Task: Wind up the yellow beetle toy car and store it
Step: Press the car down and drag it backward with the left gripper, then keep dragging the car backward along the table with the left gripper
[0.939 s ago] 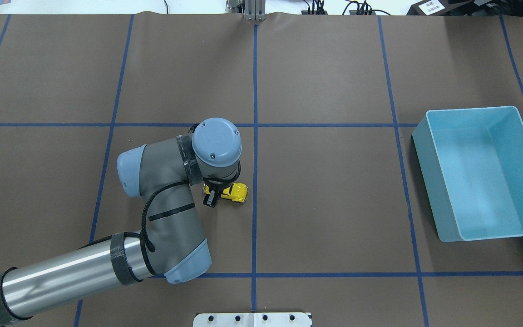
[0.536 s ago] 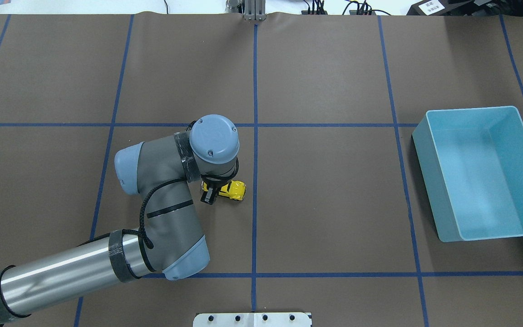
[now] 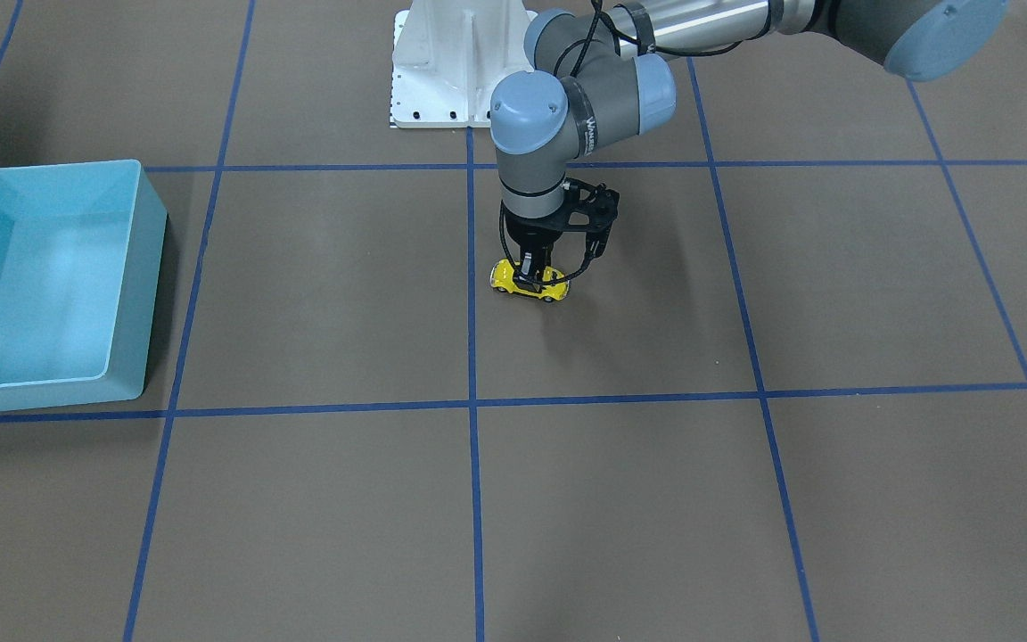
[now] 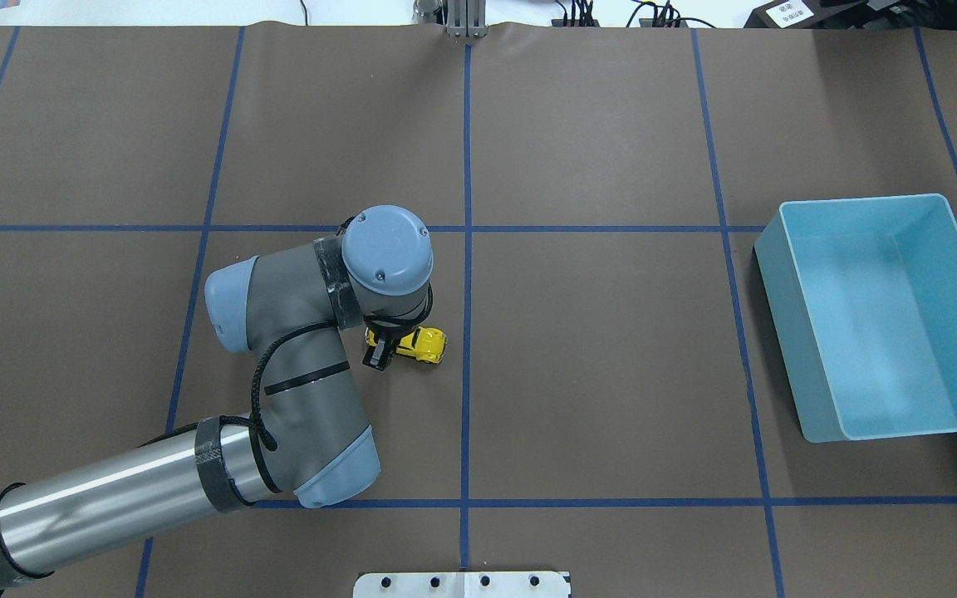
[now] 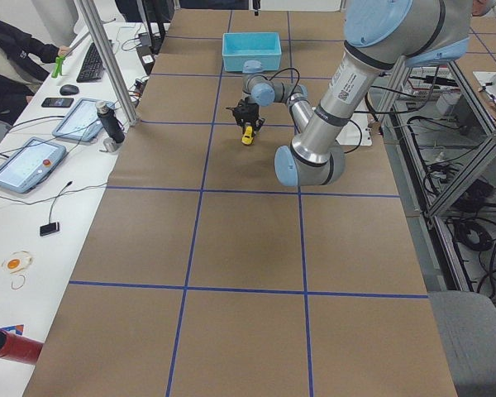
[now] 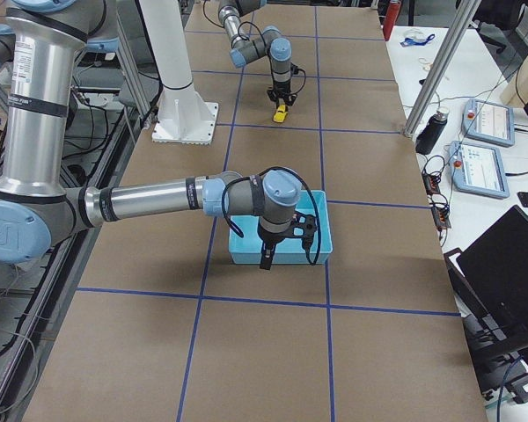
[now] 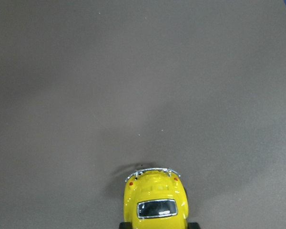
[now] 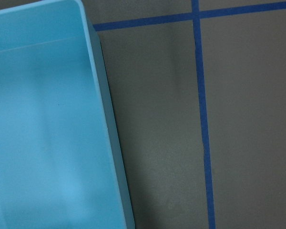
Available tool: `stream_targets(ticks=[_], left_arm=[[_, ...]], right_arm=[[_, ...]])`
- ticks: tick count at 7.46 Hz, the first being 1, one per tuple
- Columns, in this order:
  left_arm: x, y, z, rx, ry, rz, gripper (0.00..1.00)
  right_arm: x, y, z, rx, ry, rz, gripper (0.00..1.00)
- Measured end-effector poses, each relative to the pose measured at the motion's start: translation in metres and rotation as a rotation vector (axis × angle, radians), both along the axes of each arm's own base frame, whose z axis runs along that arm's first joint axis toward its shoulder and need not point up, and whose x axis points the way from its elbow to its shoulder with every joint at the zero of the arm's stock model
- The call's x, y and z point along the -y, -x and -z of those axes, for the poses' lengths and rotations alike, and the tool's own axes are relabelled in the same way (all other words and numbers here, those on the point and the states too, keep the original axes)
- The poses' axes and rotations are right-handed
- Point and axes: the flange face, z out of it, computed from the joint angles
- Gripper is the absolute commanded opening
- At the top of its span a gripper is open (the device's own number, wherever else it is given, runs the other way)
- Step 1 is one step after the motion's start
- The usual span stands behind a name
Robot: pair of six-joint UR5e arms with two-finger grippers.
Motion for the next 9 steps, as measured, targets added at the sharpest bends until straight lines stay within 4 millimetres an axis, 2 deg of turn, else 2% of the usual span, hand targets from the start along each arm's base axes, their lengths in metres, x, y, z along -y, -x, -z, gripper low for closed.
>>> stream_targets(ticks=[9], left_arm=[[0.007,0.011,-0.013,0.011,-0.017,-0.009,0.09]], right_arm=[[0.0,0.0,0.0,0.0,0.0,0.0,1.0]])
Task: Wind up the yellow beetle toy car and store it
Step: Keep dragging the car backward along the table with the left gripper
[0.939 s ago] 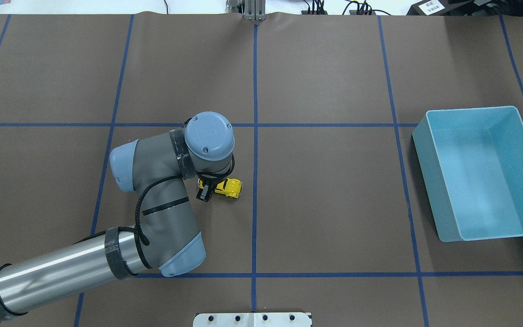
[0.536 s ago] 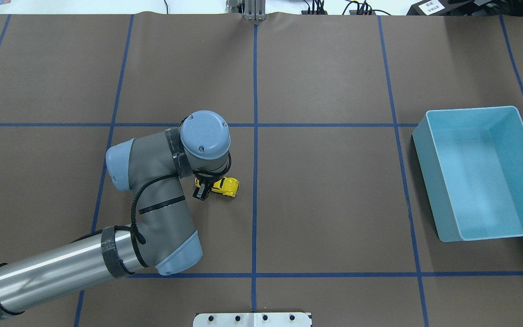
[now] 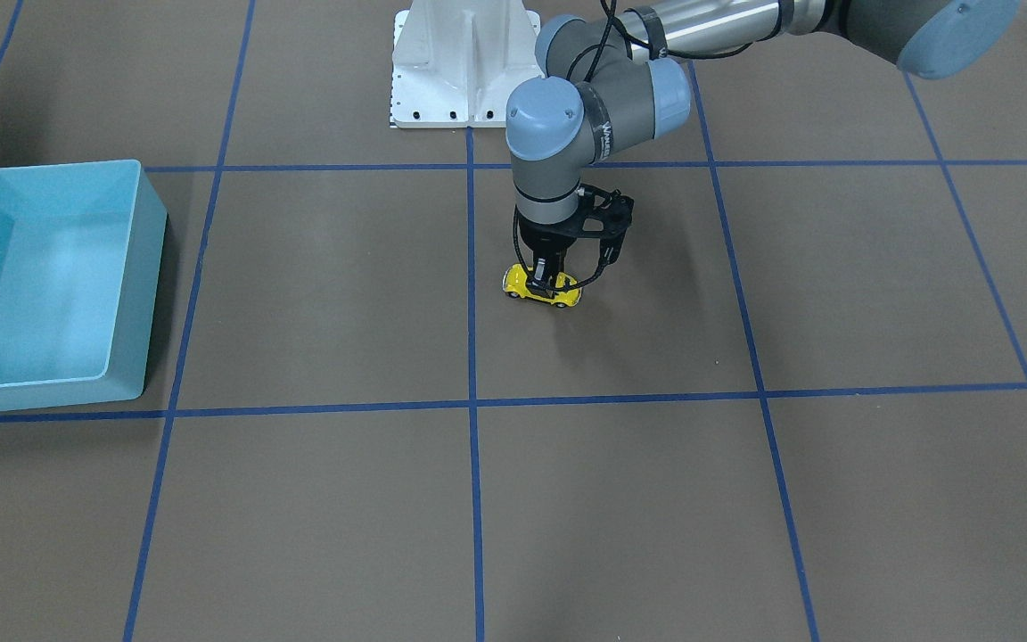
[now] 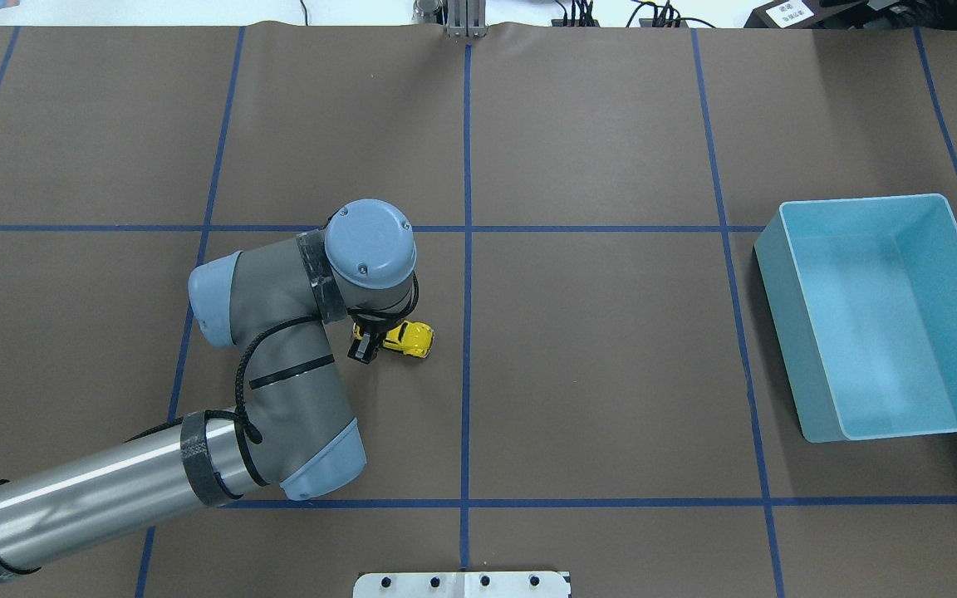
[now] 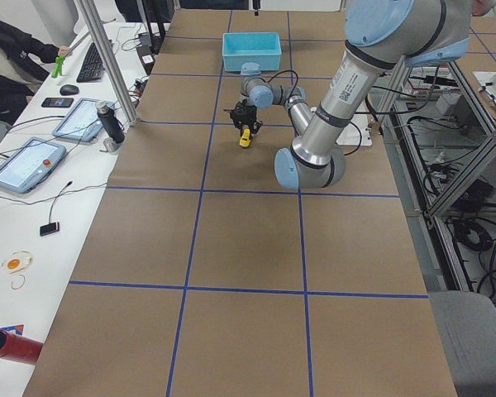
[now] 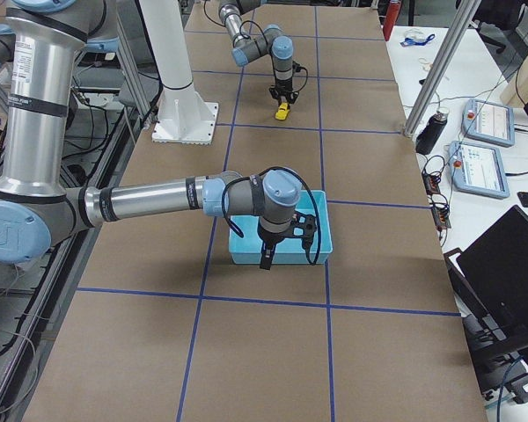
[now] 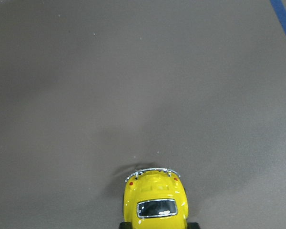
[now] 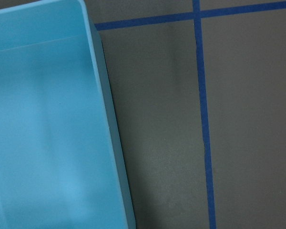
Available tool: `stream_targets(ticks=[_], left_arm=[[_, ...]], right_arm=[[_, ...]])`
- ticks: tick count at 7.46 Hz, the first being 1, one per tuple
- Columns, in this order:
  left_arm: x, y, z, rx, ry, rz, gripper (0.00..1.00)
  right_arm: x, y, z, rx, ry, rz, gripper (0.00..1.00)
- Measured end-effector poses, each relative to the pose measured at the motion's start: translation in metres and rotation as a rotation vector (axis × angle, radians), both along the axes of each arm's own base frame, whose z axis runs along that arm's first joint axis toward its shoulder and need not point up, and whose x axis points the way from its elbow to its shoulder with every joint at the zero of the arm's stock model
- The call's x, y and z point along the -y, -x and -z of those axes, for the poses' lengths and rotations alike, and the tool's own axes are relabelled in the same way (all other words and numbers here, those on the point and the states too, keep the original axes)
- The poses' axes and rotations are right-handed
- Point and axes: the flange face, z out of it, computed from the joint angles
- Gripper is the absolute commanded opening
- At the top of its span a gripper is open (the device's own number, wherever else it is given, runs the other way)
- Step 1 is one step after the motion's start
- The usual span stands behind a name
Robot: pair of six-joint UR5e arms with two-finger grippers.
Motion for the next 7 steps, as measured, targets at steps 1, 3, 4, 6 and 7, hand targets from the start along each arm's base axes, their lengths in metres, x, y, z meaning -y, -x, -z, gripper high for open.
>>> stream_targets(ticks=[1,3,4,6,7], left_arm=[[0.0,0.001,-0.002,0.002,0.001,0.0,0.08],[0.003,0.003,-0.006,0.008,0.004,0.005,0.07],[0.005,0.005,-0.009,0.011,0.005,0.008,0.07],[0.007,0.01,-0.012,0.013,0.006,0.013,0.06],[0.007,0.012,-0.013,0.013,0.006,0.014,0.06]], right_arm=[[0.0,0.0,0.0,0.0,0.0,0.0,1.0],[0.0,0.0,0.0,0.0,0.0,0.0,1.0],[0.0,0.0,0.0,0.0,0.0,0.0,1.0],[0.0,0.0,0.001,0.0,-0.002,0.0,1.0],[0.0,0.0,0.001,0.0,-0.002,0.0,1.0]])
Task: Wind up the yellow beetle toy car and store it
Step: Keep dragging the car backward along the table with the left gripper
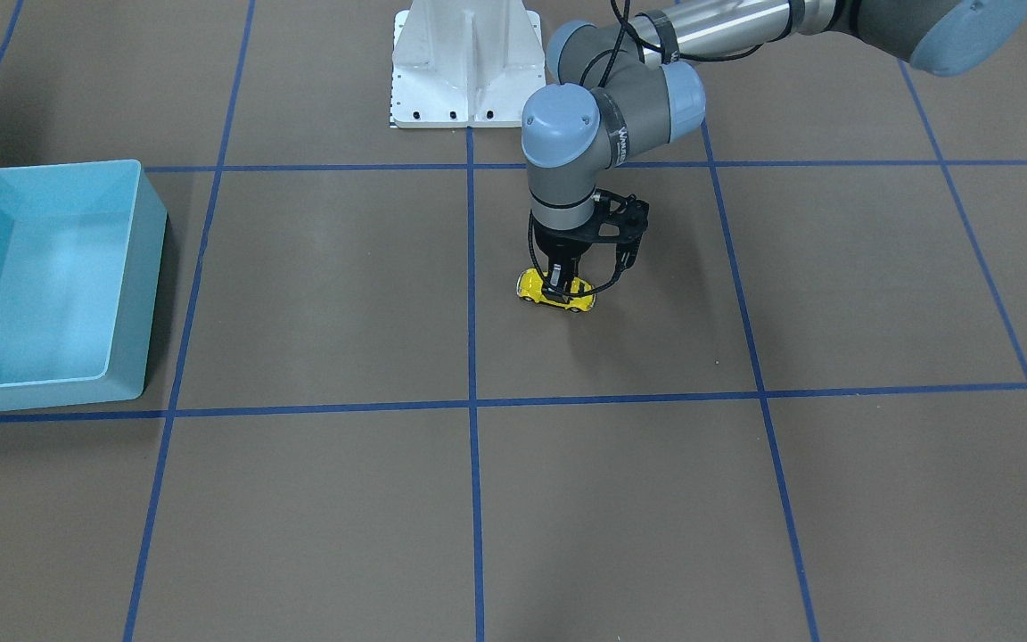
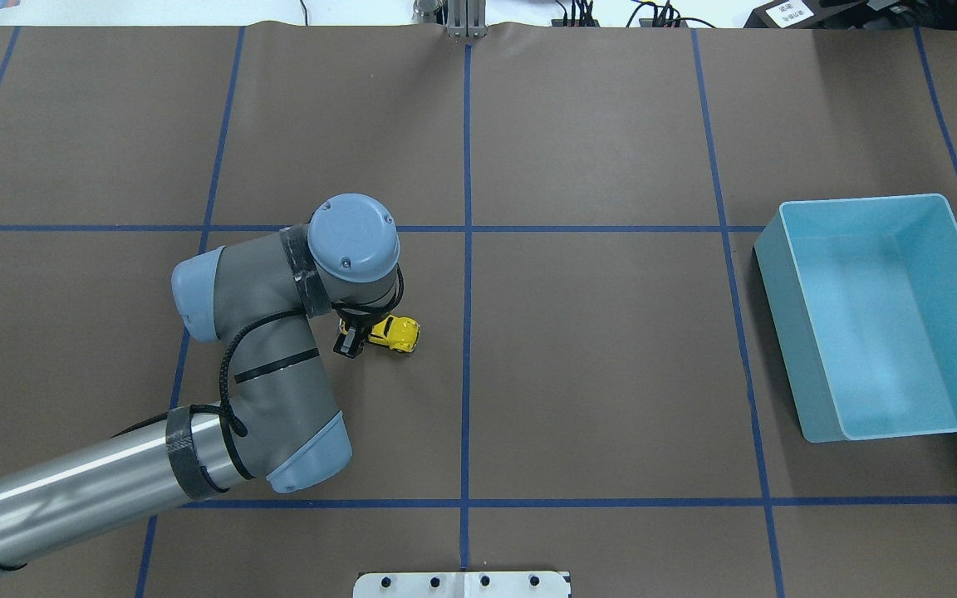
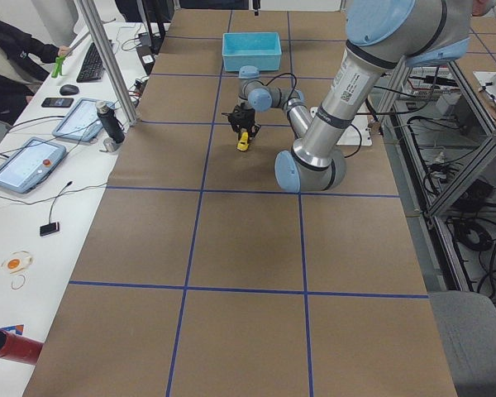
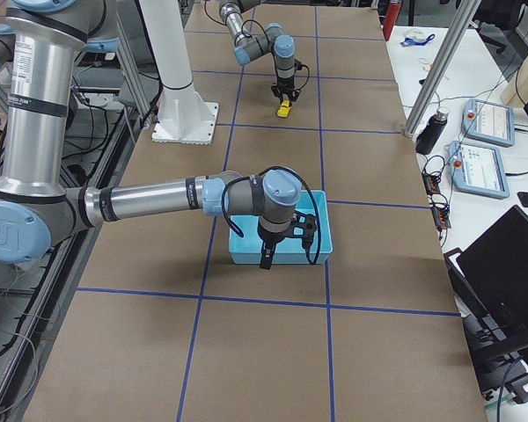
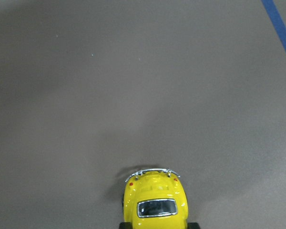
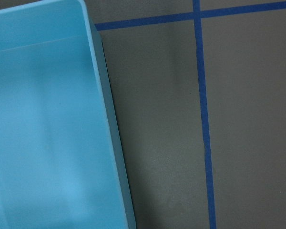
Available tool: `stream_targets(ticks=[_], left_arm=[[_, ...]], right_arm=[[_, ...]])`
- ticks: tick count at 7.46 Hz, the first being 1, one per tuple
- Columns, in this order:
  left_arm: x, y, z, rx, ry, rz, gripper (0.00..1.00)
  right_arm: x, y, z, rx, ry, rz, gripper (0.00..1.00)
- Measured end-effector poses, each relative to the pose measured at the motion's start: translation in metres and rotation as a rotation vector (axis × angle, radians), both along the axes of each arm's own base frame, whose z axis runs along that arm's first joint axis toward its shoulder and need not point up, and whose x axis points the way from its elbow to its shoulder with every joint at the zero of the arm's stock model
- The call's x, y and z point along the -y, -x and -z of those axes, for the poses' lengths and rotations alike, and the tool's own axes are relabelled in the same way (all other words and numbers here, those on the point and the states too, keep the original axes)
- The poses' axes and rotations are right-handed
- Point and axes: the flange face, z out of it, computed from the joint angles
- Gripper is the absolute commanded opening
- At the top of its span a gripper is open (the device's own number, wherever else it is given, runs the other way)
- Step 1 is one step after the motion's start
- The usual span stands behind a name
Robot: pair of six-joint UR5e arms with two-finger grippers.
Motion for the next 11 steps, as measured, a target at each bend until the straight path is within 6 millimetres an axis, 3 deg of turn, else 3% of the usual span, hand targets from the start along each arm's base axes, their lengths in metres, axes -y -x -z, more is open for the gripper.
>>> stream_targets(ticks=[11], left_arm=[[0.005,0.013,-0.015,0.012,-0.005,0.003,0.04]], right_arm=[[0.0,0.0,0.0,0.0,0.0,0.0,1.0]])
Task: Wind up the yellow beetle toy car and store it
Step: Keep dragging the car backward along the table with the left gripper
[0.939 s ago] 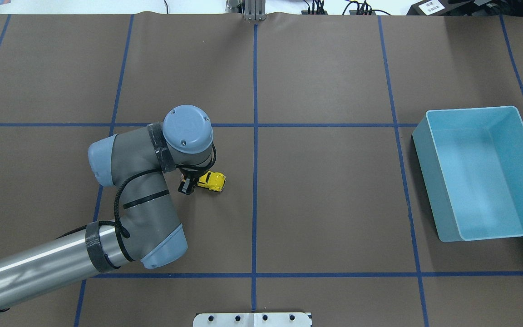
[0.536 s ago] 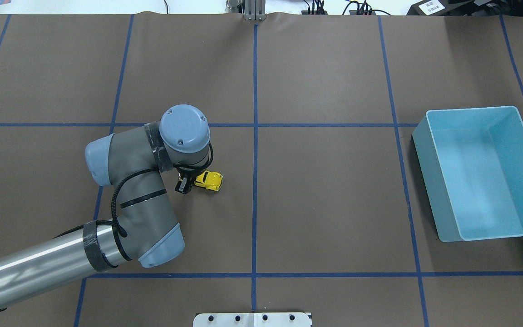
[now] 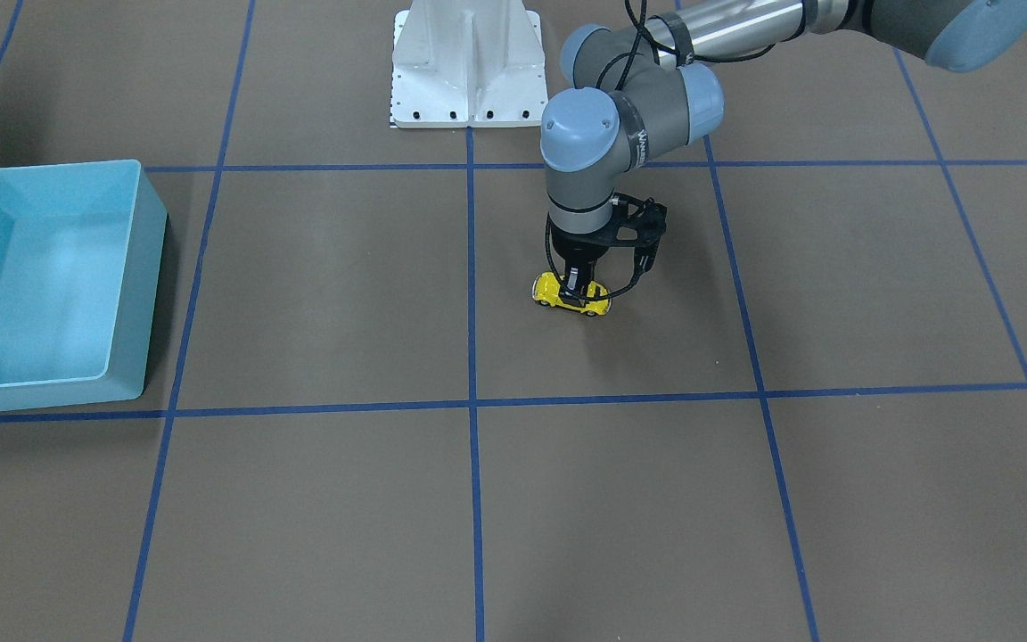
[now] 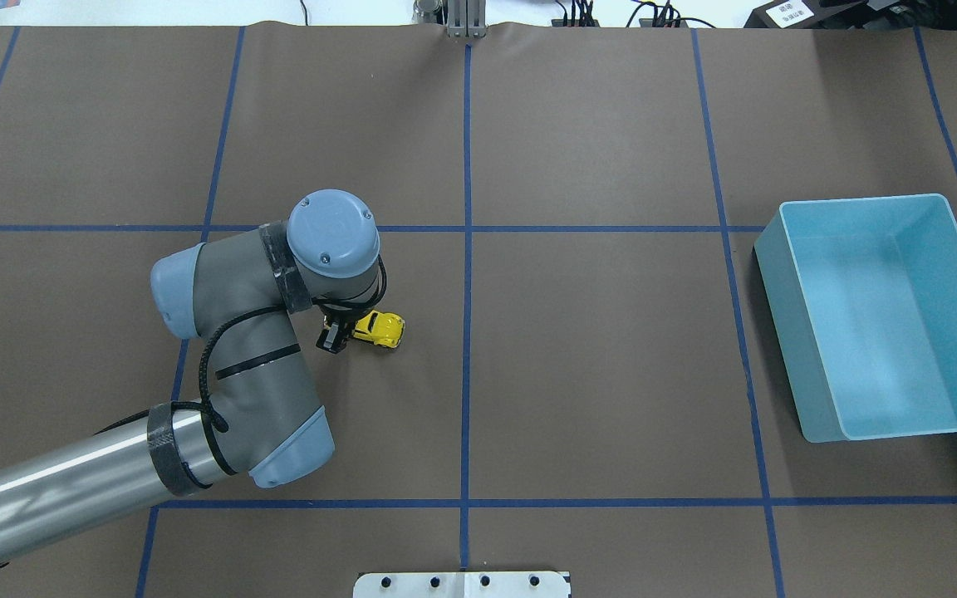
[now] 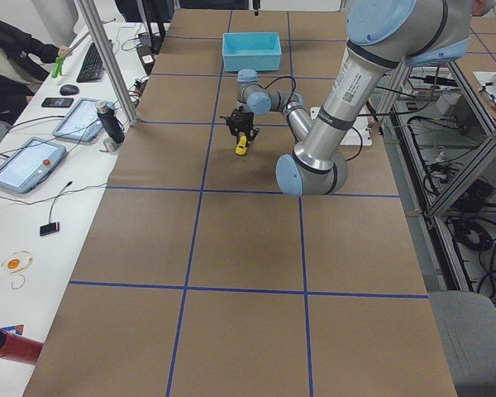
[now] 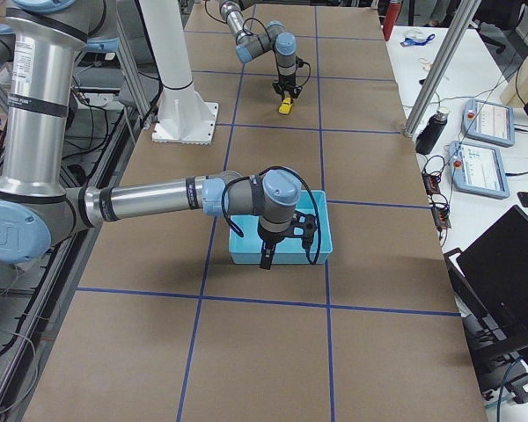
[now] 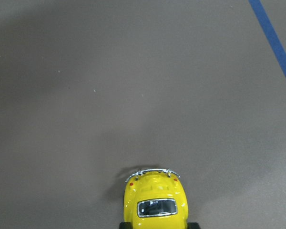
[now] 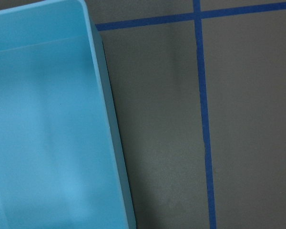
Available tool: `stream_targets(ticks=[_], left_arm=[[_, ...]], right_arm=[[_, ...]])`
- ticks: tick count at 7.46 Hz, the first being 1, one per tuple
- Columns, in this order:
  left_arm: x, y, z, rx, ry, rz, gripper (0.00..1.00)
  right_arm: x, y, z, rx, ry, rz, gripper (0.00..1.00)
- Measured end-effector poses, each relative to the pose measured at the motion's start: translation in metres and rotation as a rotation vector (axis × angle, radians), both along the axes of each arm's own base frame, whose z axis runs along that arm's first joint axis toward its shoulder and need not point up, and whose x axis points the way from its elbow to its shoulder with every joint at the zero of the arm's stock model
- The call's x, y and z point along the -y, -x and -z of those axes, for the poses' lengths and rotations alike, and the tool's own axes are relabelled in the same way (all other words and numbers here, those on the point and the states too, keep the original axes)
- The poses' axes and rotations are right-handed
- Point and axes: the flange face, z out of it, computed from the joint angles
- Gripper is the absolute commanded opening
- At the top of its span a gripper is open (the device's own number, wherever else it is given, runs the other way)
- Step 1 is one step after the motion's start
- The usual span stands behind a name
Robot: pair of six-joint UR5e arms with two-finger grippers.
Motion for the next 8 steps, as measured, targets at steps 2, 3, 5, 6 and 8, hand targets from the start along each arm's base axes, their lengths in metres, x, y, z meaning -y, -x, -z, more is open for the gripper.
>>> stream_targets(ticks=[2,3,5,6,8], left_arm=[[0.001,0.003,-0.003,0.002,-0.001,0.001,0.04],[0.002,0.004,-0.005,0.003,-0.004,-0.002,0.04],[0.002,0.007,-0.009,0.004,-0.006,-0.003,0.03],[0.003,0.009,-0.01,0.006,-0.007,-0.002,0.04],[0.003,0.016,-0.015,0.008,-0.017,-0.01,0.03]], right_arm=[[0.0,0.0,0.0,0.0,-0.001,0.0,1.0],[0.0,0.0,0.0,0.0,-0.001,0.0,1.0],[0.0,0.0,0.001,0.0,-0.002,0.001,1.0],[-0.002,0.0,0.002,0.0,-0.003,0.001,1.0],[-0.004,0.0,0.002,0.0,-0.003,0.001,1.0]])
